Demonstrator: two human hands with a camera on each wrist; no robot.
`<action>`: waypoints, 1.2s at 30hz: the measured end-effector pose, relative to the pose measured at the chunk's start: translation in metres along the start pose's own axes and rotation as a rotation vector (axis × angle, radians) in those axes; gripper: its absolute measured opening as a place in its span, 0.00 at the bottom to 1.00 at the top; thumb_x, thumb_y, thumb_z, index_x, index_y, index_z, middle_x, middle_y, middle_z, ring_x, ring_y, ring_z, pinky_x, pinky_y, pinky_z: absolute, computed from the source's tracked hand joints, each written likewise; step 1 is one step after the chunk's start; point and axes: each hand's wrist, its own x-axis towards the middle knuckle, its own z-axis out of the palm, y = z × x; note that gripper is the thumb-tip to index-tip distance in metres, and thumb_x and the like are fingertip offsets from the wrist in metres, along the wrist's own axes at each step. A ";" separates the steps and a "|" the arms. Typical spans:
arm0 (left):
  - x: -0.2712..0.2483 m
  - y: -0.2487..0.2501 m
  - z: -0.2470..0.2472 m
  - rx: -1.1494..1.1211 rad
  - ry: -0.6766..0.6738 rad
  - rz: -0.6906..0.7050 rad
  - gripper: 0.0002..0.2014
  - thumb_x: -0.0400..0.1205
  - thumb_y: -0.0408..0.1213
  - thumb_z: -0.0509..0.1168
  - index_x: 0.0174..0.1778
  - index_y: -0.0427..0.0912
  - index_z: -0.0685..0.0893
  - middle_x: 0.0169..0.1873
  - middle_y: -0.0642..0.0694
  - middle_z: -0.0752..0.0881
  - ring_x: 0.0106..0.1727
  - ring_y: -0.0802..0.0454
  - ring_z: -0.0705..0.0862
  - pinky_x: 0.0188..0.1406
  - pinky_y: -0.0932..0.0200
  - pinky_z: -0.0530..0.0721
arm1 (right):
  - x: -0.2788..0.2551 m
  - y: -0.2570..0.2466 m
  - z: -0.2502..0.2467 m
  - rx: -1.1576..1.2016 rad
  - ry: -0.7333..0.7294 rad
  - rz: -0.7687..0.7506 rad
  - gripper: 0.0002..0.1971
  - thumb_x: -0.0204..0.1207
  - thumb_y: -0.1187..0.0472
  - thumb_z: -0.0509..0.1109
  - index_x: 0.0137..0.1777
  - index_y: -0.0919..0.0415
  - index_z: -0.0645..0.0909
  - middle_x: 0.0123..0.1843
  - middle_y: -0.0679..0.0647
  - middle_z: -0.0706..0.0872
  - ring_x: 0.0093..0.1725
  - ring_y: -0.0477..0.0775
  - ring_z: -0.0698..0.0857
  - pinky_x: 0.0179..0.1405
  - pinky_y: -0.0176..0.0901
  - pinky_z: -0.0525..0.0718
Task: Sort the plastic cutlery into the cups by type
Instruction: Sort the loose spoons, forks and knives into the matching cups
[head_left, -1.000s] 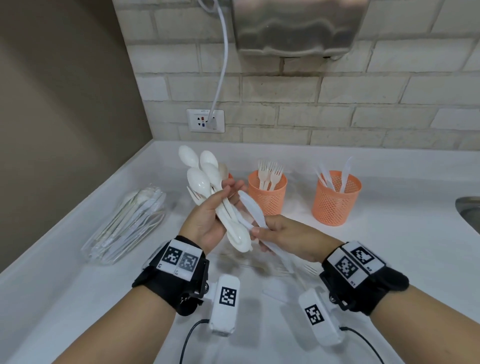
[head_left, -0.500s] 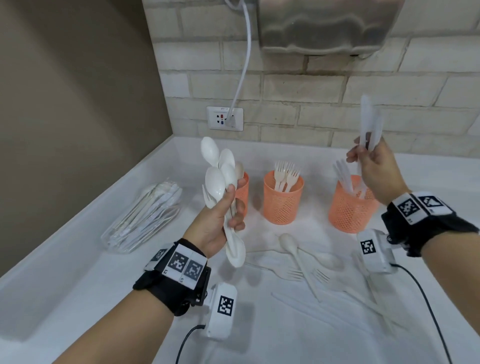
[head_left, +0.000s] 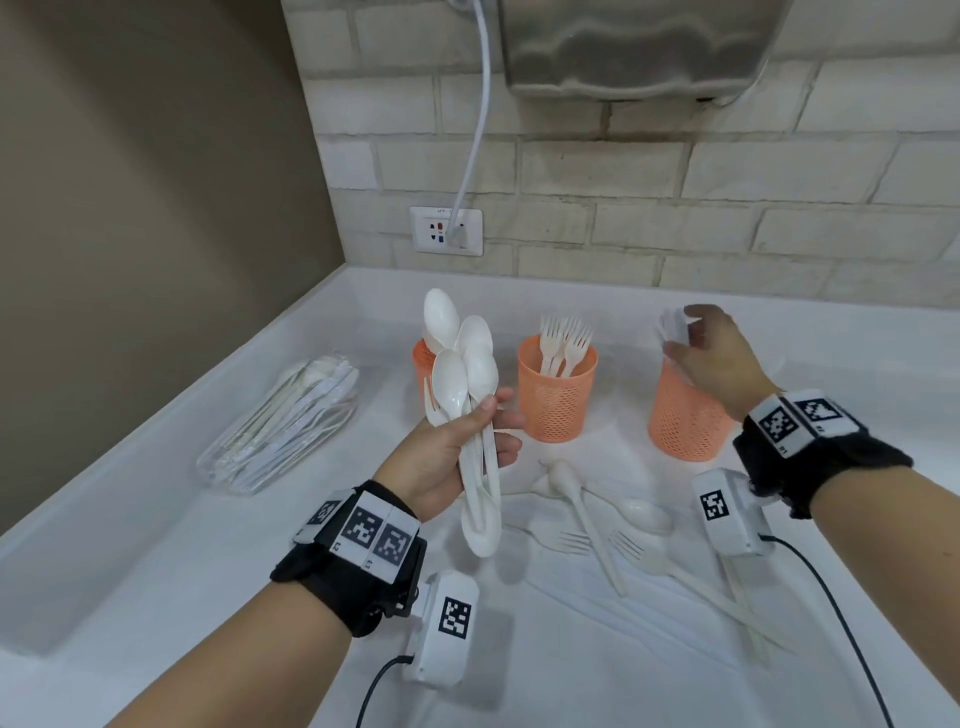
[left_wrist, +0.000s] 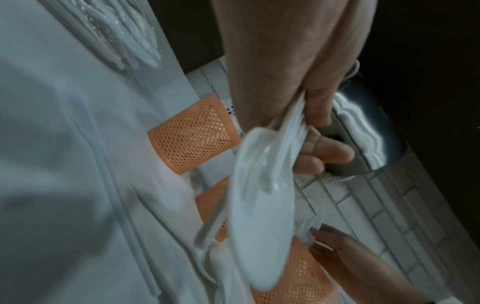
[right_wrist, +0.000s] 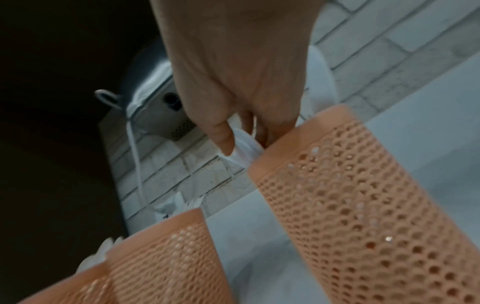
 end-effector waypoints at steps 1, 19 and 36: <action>0.001 -0.001 0.000 -0.006 -0.001 -0.001 0.09 0.84 0.34 0.57 0.54 0.41 0.82 0.36 0.46 0.90 0.33 0.53 0.87 0.40 0.59 0.88 | -0.003 -0.003 0.002 -0.071 0.090 -0.068 0.27 0.75 0.67 0.68 0.73 0.66 0.67 0.67 0.67 0.74 0.66 0.66 0.75 0.65 0.56 0.74; -0.001 -0.002 0.005 0.055 -0.065 -0.053 0.11 0.84 0.33 0.57 0.59 0.41 0.82 0.48 0.42 0.90 0.50 0.45 0.89 0.53 0.50 0.87 | -0.105 -0.081 0.070 0.550 -0.583 -0.156 0.03 0.78 0.64 0.67 0.46 0.64 0.78 0.38 0.55 0.83 0.36 0.46 0.84 0.34 0.30 0.82; -0.013 0.006 -0.005 0.115 -0.095 -0.088 0.08 0.84 0.36 0.59 0.50 0.38 0.82 0.25 0.46 0.78 0.23 0.54 0.77 0.29 0.58 0.83 | -0.109 -0.097 0.079 0.634 -0.608 -0.122 0.05 0.76 0.60 0.71 0.40 0.56 0.78 0.23 0.42 0.80 0.22 0.41 0.78 0.21 0.24 0.71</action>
